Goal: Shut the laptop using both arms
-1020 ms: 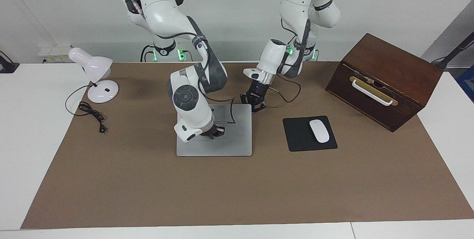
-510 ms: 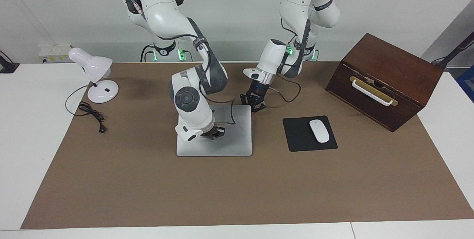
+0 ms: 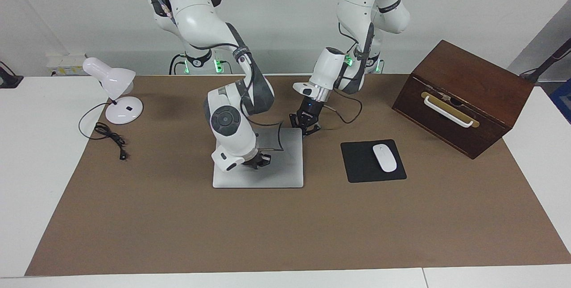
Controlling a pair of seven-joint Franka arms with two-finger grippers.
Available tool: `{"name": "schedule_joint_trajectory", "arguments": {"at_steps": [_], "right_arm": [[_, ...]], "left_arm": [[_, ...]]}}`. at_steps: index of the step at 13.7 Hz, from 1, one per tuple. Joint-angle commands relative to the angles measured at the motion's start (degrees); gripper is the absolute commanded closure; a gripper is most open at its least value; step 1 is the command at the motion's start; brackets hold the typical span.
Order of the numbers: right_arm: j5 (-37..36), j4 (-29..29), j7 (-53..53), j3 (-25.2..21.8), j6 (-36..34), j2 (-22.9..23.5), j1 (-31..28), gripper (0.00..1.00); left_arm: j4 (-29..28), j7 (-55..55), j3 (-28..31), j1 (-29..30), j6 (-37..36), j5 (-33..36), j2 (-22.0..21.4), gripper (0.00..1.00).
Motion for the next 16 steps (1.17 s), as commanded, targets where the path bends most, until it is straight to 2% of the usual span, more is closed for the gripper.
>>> {"name": "schedule_joint_trajectory", "arguments": {"at_steps": [1, 9, 16], "right_arm": [[1.65, -2.95, -1.74, 0.26, 2.49, -1.13, -0.27, 1.00], [1.65, -3.57, -1.65, 0.26, 3.28, -1.13, -0.18, 1.00], [1.83, -1.90, -1.48, 0.26, 1.70, -1.22, -0.36, 1.00]], "left_arm": [[-3.23, 1.06, 1.09, -0.65, -1.08, -0.30, 0.73, 1.00], [-3.14, 1.14, 1.09, -0.65, -1.08, -0.30, 0.73, 1.00], [-3.14, 1.23, 1.09, -0.65, -1.08, -0.30, 0.73, 1.00]]}}
